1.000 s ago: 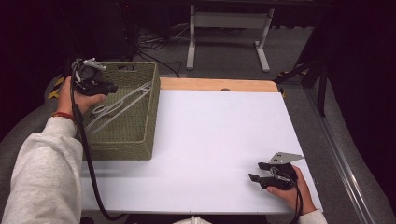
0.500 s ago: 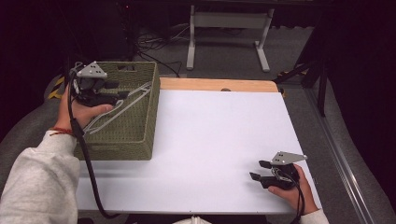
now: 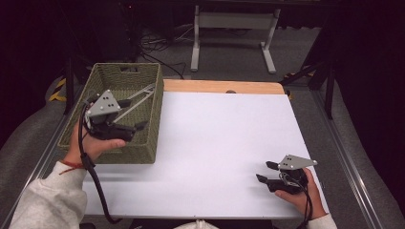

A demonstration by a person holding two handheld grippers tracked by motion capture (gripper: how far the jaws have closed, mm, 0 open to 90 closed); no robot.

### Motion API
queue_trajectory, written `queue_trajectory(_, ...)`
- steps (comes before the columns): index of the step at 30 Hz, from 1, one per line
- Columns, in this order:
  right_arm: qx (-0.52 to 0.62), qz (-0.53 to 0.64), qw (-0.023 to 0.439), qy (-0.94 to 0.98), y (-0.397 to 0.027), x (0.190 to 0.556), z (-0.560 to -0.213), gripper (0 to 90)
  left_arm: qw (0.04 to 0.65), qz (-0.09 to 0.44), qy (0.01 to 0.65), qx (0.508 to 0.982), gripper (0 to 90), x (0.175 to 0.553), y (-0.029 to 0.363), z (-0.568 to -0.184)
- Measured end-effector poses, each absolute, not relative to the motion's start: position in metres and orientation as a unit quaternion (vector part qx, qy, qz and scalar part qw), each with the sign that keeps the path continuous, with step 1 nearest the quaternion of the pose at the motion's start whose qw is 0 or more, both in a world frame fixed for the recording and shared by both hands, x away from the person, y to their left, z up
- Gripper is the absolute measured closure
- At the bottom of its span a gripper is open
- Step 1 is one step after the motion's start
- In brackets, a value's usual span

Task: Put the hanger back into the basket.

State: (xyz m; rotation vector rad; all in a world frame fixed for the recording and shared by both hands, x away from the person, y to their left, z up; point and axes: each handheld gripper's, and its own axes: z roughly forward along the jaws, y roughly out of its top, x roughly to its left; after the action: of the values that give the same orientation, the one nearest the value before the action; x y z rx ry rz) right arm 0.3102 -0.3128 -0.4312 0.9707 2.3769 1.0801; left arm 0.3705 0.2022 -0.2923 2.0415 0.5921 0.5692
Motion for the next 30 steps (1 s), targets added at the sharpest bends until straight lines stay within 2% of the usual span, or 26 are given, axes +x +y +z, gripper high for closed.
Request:
queue_trajectory(7,0.332,0.379,0.181,0.844,-0.308,0.308,-0.43,35.7,0.452,0.226,0.217,0.835,8.7,0.348,0.192,-0.309)
queue_trajectory(30,0.315,0.382,0.203,0.845,-0.304,0.302,-0.428,31.5,0.459,0.202,0.169,0.849,9.3,0.312,0.158,-0.368)
